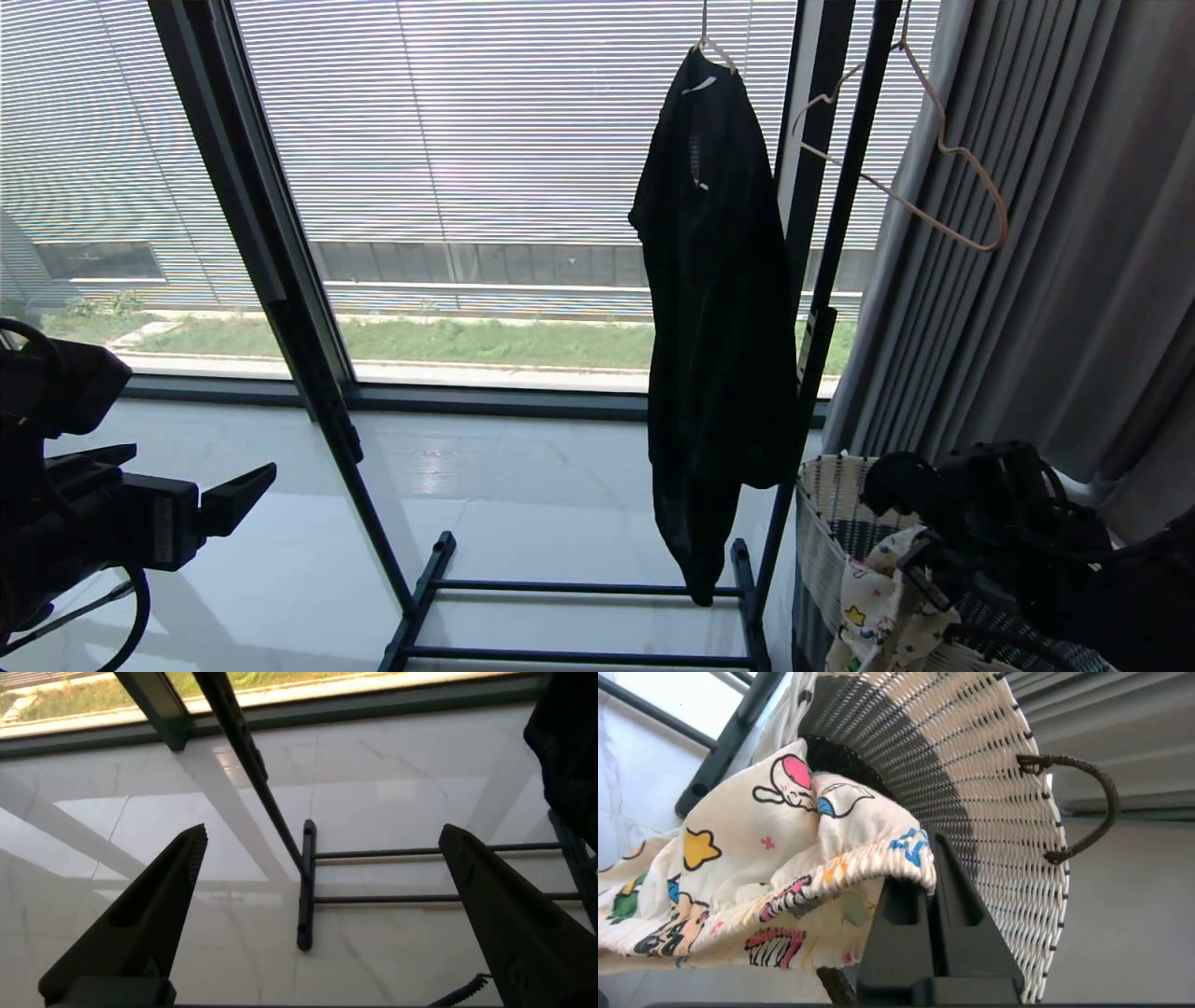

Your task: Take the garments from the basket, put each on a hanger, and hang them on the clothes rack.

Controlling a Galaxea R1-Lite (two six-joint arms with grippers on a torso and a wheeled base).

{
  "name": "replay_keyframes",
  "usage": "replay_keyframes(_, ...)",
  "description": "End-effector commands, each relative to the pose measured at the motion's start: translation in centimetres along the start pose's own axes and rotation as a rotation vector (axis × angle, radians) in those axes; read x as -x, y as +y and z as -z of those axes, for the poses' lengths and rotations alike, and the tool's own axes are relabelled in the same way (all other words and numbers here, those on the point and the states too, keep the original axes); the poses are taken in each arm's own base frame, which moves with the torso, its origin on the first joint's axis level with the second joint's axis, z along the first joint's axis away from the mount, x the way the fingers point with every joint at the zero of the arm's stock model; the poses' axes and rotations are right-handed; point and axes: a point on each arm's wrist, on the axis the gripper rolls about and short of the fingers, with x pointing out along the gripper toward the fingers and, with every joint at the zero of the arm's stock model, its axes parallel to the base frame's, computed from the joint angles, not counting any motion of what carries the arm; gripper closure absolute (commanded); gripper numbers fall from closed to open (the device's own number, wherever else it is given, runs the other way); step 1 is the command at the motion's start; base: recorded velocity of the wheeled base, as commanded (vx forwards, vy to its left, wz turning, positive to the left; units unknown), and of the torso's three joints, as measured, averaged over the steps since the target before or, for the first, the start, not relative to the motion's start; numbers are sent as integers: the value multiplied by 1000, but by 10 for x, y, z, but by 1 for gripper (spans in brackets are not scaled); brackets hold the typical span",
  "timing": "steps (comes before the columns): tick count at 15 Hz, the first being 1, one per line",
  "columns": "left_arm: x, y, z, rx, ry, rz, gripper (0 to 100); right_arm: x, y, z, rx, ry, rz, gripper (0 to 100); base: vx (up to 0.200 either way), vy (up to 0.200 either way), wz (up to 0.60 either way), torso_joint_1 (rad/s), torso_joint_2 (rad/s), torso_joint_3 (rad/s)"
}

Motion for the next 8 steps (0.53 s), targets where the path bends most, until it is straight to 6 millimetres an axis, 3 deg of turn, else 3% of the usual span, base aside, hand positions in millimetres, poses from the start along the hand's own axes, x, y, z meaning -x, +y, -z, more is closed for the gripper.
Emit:
replay_keyframes(1,0,-2,7,-4,24,-14,0,23,-3,-9,-3,-82,1,100,0,0,0,0,0,0)
replay_keyframes(3,0,-1,6,-2,12,-16,0,41,0,-13,13,-125,-17,100,0,0,0,0,0,0)
replay_keyframes(8,1,-1,2,0,-30,-23,0,72,-9,-17,38,-178,-20,100,-200,0,0,7,2,3)
